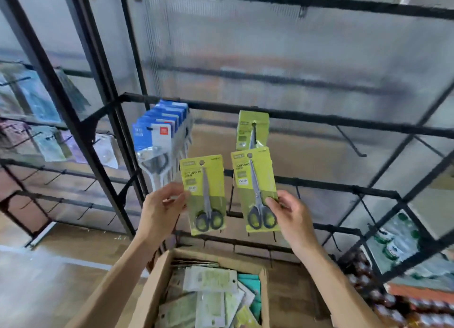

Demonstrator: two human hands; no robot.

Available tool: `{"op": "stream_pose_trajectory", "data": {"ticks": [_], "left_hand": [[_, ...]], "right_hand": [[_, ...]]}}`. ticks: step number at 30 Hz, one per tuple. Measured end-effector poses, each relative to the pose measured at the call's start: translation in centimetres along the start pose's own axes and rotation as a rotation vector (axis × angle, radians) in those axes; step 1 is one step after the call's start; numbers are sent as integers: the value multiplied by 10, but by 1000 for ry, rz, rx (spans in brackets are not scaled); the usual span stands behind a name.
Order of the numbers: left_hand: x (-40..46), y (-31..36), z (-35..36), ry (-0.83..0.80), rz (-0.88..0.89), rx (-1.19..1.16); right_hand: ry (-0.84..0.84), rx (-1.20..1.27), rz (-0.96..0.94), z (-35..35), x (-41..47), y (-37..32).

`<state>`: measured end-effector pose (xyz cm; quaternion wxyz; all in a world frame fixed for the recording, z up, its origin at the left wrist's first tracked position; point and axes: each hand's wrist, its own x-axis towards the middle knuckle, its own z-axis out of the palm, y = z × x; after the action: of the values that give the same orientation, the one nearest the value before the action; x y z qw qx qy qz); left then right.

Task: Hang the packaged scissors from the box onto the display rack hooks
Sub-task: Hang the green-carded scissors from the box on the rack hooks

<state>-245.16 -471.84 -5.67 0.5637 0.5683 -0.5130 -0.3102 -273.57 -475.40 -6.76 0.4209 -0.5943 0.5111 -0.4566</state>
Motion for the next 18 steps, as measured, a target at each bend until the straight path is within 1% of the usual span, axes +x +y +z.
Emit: {"op": "stream_pose_trajectory", "data": {"ticks": [6,9,18], "left_hand": [[4,14,1,-5,52,14],[2,18,-3,-10,58,5],[-9,24,-14,12,66,15]], "right_hand": [[56,72,-62,2,7,-15],[100,130,-31,8,9,-15],[149,202,64,25,13,-9]]}}
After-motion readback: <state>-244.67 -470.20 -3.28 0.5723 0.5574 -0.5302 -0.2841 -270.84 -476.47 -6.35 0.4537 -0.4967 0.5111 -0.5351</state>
